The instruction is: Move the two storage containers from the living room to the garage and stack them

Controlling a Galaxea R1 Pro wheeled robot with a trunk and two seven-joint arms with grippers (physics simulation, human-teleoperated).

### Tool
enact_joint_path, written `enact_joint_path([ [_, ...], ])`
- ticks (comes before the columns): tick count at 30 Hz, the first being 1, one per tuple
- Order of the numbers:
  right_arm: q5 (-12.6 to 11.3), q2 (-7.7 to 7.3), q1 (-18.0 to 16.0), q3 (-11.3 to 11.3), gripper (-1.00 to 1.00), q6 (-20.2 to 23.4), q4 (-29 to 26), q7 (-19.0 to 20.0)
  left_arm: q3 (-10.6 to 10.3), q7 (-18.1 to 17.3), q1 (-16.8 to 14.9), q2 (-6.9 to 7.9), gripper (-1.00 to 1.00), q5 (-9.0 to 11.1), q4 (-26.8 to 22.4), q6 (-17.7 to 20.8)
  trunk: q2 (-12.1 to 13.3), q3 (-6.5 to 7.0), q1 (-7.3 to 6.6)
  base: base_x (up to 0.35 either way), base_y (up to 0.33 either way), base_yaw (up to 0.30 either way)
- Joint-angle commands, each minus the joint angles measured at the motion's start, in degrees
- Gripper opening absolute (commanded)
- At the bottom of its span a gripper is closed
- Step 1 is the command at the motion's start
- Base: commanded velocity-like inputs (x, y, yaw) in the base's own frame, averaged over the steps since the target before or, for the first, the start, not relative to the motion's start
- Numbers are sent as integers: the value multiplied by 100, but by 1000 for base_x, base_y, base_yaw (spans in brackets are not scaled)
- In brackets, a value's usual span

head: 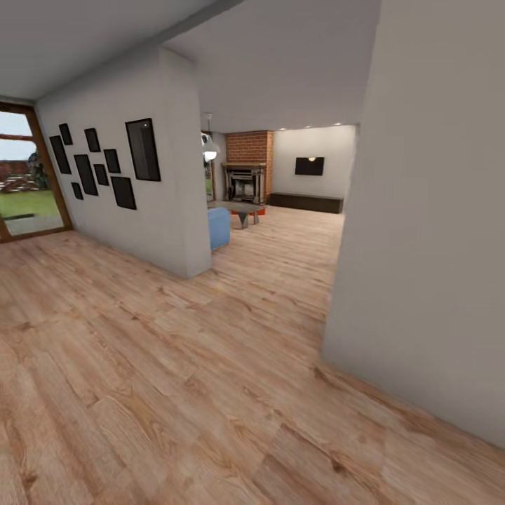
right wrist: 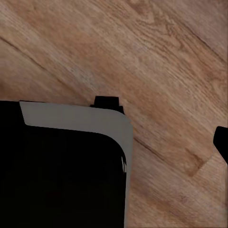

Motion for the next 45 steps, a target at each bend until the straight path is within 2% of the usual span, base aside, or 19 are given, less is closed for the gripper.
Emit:
enact_joint_path([
  [1, -25, -1, -7, 44, 100, -33, 17, 17, 33, 0, -1, -2, 100, 11, -2, -6, -2, -5, 3, 322, 0, 267],
  [10, -21, -17, -7, 53, 100, -33, 17, 17, 33, 0, -1, -2, 100, 11, -5, -6, -2, -5, 3, 322, 0, 197],
  [45, 41, -52, -7, 107, 100, -39, 10, 9, 34, 0, -1, -2, 100, 4, -6, -6, -2, -5, 3, 322, 0, 4],
])
